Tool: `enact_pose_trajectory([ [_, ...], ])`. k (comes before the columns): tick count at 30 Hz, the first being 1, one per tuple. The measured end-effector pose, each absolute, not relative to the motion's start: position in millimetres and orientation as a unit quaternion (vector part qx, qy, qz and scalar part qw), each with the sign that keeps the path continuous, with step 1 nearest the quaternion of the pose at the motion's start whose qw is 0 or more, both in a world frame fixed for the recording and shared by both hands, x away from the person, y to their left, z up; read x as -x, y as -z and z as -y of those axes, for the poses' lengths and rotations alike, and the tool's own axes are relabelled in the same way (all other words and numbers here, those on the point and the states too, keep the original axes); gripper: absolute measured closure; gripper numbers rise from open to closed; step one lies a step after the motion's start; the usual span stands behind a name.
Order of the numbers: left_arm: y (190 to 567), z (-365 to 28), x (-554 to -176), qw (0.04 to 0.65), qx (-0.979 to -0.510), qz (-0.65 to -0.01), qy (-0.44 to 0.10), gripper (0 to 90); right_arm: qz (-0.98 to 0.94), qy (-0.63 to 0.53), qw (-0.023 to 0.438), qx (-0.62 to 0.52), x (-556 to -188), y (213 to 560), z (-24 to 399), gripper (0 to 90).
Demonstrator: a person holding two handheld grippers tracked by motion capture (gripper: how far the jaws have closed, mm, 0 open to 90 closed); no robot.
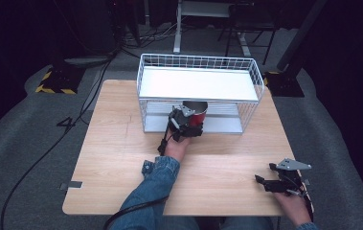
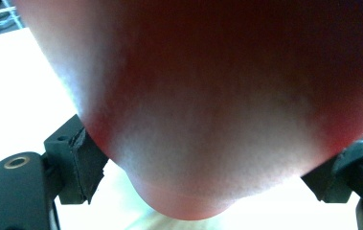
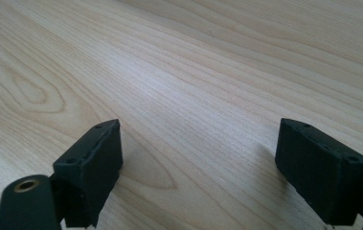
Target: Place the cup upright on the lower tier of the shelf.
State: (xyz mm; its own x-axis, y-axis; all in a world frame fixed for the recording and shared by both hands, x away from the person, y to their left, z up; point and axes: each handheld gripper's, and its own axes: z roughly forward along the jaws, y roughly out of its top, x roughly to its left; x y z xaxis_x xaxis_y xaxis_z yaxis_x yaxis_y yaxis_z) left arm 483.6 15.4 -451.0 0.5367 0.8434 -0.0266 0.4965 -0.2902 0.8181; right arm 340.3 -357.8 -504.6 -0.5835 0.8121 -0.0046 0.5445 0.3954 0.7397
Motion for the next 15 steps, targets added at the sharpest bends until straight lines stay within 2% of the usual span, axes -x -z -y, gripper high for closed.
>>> enact_pose_trajectory([
  [15,462,-15,-516,0.428,-0.753,-0.464,-0.185,16.3,-0.815,-0.359,0.186,-0.416,-340,505,358,17.1],
])
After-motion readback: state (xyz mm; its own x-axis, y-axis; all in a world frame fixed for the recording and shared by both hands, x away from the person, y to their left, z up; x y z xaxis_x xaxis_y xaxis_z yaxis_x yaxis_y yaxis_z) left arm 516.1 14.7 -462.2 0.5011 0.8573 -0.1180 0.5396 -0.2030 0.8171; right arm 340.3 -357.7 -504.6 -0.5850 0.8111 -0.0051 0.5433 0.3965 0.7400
